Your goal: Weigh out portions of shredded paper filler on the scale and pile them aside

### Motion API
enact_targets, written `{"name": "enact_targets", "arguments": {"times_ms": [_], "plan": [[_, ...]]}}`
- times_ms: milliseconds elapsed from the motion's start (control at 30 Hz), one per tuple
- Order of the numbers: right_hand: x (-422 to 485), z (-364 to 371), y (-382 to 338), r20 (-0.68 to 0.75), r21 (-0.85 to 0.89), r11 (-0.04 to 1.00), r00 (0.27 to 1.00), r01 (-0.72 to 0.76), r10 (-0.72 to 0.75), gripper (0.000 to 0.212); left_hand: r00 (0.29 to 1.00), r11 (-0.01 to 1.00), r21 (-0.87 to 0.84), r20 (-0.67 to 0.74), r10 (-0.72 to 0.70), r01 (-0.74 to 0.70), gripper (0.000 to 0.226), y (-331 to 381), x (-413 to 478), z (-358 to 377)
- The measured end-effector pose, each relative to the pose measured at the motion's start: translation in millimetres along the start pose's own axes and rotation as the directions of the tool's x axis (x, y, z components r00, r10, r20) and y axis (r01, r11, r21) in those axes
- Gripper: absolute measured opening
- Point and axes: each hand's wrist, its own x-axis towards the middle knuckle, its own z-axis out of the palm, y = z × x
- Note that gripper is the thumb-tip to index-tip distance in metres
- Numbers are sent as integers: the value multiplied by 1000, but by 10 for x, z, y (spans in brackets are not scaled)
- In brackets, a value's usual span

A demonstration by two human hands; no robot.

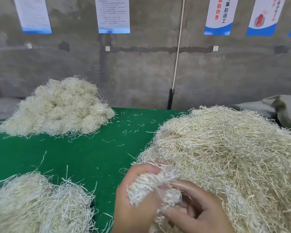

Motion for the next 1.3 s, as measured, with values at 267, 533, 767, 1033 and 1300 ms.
{"name": "enact_targets", "arguments": {"times_ms": [267,533,767,1033,1300], "plan": [[42,-188,-17,-31,-265,964,1000,-12,4,27,979,978,61,-64,-193,197,26,105,23,-265],[45,-321,674,105,-673,733,969,-97,225,43,908,969,228,-378,178,-95,29,967,146,-1017],[40,-362,775,136,-740,670,961,-64,242,28,942,773,620,-321,95,133,64,1148,79,-2081],[18,-399,543,240,-770,636,898,-56,370,88,850,201,949,-108,-516,242,64,722,-178,-2662],[3,-557,525,195,-673,736,940,-81,281,74,934,58,968,-218,-281,244,69,729,-135,-2669]]}}
